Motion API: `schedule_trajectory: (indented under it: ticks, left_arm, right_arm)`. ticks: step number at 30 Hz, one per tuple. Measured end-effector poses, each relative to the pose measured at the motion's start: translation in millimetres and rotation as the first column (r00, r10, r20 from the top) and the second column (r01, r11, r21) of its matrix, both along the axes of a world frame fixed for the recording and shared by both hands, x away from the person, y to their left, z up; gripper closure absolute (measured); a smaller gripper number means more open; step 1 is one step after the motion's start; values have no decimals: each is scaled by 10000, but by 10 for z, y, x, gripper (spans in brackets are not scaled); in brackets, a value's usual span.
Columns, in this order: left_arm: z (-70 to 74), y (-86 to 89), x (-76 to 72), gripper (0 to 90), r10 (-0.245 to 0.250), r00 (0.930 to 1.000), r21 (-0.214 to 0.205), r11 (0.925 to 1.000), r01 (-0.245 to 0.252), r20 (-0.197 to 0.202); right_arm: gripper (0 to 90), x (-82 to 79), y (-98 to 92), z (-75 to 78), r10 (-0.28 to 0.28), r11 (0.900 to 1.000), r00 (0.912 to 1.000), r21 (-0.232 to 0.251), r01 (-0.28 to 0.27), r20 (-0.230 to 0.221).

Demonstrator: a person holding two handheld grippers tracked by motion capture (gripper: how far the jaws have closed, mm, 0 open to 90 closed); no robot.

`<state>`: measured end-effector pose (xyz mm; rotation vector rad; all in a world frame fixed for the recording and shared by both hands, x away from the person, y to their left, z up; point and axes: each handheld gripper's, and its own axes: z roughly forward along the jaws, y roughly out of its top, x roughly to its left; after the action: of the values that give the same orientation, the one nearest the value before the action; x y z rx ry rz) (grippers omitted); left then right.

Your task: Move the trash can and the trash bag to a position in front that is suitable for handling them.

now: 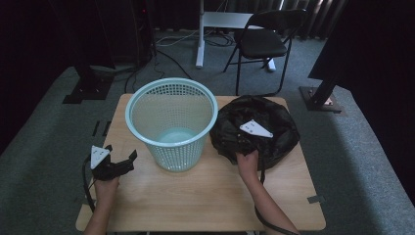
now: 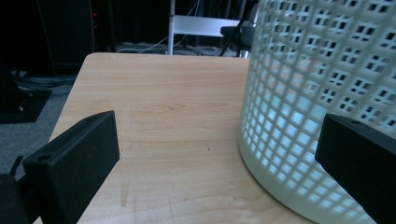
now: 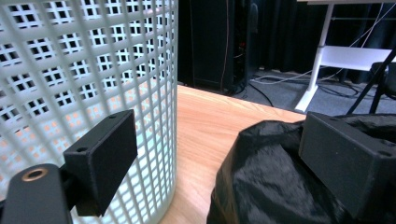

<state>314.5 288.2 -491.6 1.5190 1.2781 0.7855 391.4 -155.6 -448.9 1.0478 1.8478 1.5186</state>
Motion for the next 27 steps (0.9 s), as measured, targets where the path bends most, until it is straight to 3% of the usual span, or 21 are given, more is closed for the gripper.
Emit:
schedule_trajectory:
  ticks: [4,13,27]
  left_arm:
    - [-5,27,135,0,179,9997,185,9997,-176,-171]
    - [-15,71,409,0,717,9967,161,9973,-711,-372]
    - [0,38,656,1,876,9948,-6,9961,-878,-523]
  right_arm:
    - [108,138,77,-9,-186,9997,9997,-145,184,-148]
    - [108,446,204,-24,-515,9983,9965,-307,496,-654]
    - [108,627,336,-27,-675,9969,9924,-475,629,-1026]
